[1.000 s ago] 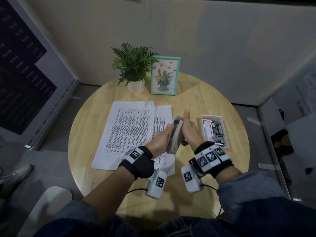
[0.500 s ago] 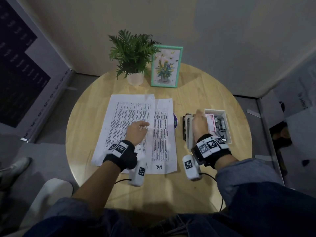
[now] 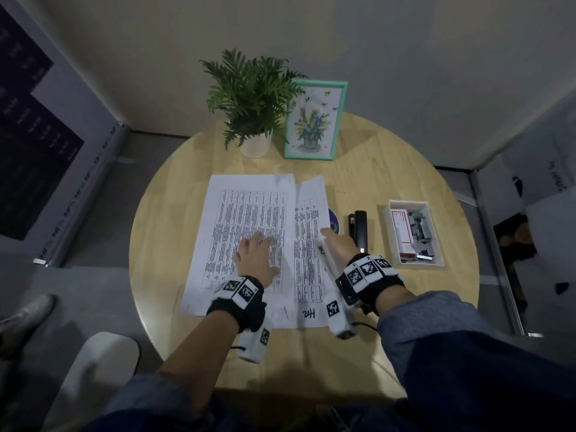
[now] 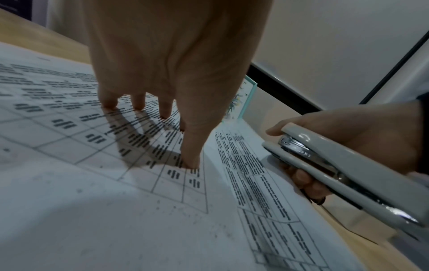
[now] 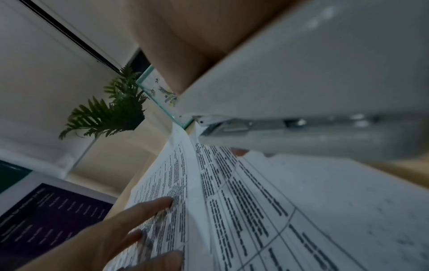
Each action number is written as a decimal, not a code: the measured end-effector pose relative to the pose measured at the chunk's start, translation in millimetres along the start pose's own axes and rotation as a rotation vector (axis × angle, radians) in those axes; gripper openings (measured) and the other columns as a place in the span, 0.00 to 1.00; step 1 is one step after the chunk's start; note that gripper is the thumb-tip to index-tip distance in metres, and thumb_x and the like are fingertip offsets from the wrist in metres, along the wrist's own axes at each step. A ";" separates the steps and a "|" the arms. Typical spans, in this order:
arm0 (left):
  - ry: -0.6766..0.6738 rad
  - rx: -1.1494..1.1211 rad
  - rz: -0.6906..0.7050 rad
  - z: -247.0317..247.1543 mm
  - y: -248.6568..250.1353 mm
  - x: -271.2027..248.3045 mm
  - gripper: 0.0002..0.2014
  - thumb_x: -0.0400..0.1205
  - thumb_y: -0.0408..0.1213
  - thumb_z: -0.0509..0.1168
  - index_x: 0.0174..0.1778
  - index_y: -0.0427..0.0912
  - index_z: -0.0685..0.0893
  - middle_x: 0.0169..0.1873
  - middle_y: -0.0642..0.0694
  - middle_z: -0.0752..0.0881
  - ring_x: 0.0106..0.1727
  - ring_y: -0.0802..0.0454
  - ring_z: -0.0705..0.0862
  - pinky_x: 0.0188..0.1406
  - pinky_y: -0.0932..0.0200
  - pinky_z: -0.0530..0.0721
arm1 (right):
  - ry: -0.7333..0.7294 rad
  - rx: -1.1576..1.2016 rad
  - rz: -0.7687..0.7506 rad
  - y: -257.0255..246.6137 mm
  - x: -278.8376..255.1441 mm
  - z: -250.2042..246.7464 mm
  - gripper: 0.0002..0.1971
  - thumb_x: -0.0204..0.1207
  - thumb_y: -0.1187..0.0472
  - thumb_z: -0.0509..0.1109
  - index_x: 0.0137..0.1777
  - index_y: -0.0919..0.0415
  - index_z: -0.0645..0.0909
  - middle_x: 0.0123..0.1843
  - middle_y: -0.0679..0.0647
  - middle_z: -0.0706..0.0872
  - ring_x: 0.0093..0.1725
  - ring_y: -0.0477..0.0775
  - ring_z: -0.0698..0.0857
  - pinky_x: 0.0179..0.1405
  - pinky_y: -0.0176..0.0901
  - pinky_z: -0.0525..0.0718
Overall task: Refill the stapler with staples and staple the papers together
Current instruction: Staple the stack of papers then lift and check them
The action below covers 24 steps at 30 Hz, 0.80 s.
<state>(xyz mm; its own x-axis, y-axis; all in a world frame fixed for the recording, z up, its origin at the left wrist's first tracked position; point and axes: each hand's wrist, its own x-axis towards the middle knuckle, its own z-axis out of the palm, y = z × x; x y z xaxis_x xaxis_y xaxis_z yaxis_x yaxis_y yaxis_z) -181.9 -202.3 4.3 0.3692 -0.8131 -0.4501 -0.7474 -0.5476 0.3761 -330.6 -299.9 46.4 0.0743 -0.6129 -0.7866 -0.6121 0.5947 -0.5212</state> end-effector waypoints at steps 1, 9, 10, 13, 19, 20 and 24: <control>0.000 -0.001 0.001 2.5 -0.2 -1.3 0.35 0.77 0.37 0.69 0.79 0.50 0.62 0.84 0.45 0.53 0.83 0.36 0.47 0.81 0.34 0.49 | -0.006 -0.010 0.002 1.6 -3.7 -0.8 0.26 0.82 0.51 0.56 0.72 0.69 0.71 0.66 0.65 0.81 0.63 0.62 0.81 0.52 0.47 0.79; -0.027 -0.014 -0.027 6.5 -2.2 -1.5 0.35 0.79 0.37 0.67 0.81 0.49 0.57 0.84 0.45 0.48 0.84 0.35 0.42 0.80 0.35 0.44 | 0.181 -0.418 -0.252 14.0 -4.2 -11.5 0.16 0.83 0.63 0.48 0.40 0.68 0.73 0.47 0.66 0.80 0.49 0.64 0.80 0.49 0.50 0.76; -0.025 -0.017 -0.024 6.4 -2.9 -0.8 0.35 0.79 0.37 0.66 0.81 0.49 0.57 0.84 0.45 0.48 0.84 0.35 0.42 0.80 0.35 0.44 | 0.251 -0.426 -0.297 13.2 -10.8 -18.6 0.16 0.83 0.62 0.48 0.39 0.67 0.73 0.43 0.64 0.80 0.47 0.64 0.80 0.47 0.50 0.76; -0.061 -0.002 -0.027 1.4 -2.9 -3.6 0.35 0.79 0.36 0.66 0.80 0.49 0.58 0.84 0.44 0.48 0.84 0.36 0.43 0.80 0.34 0.45 | 0.371 -0.393 -0.400 11.1 -29.6 -45.5 0.15 0.84 0.61 0.49 0.37 0.64 0.70 0.32 0.57 0.74 0.39 0.61 0.76 0.41 0.47 0.72; 0.071 -0.248 -0.149 -12.7 15.5 -6.5 0.28 0.85 0.53 0.44 0.77 0.42 0.66 0.83 0.42 0.59 0.84 0.42 0.49 0.82 0.41 0.41 | 0.445 -0.292 -0.517 19.1 -55.2 -92.5 0.12 0.81 0.61 0.52 0.40 0.64 0.72 0.39 0.61 0.76 0.41 0.56 0.74 0.43 0.45 0.70; 0.121 -0.393 -0.127 -16.6 23.7 -6.7 0.28 0.86 0.54 0.47 0.78 0.42 0.65 0.83 0.41 0.58 0.85 0.43 0.48 0.82 0.41 0.42 | 0.413 -0.264 -0.526 21.1 -60.6 -95.1 0.12 0.82 0.61 0.52 0.39 0.63 0.73 0.39 0.60 0.77 0.41 0.55 0.74 0.42 0.44 0.70; 0.030 -0.826 0.021 -33.8 52.5 -17.7 0.39 0.79 0.62 0.57 0.82 0.45 0.56 0.83 0.44 0.56 0.83 0.46 0.54 0.81 0.38 0.53 | 0.188 0.089 -0.577 25.0 -87.7 -100.9 0.15 0.81 0.65 0.53 0.38 0.68 0.79 0.38 0.59 0.81 0.38 0.57 0.79 0.38 0.44 0.79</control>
<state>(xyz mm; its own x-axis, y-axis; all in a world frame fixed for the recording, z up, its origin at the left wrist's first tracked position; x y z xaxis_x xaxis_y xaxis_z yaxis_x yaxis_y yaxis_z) -209.0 -223.4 59.4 0.3835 -0.8230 -0.4190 -0.1117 -0.4916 0.8636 -431.8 -283.8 135.9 0.2292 -0.9255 -0.3014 -0.4461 0.1753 -0.8777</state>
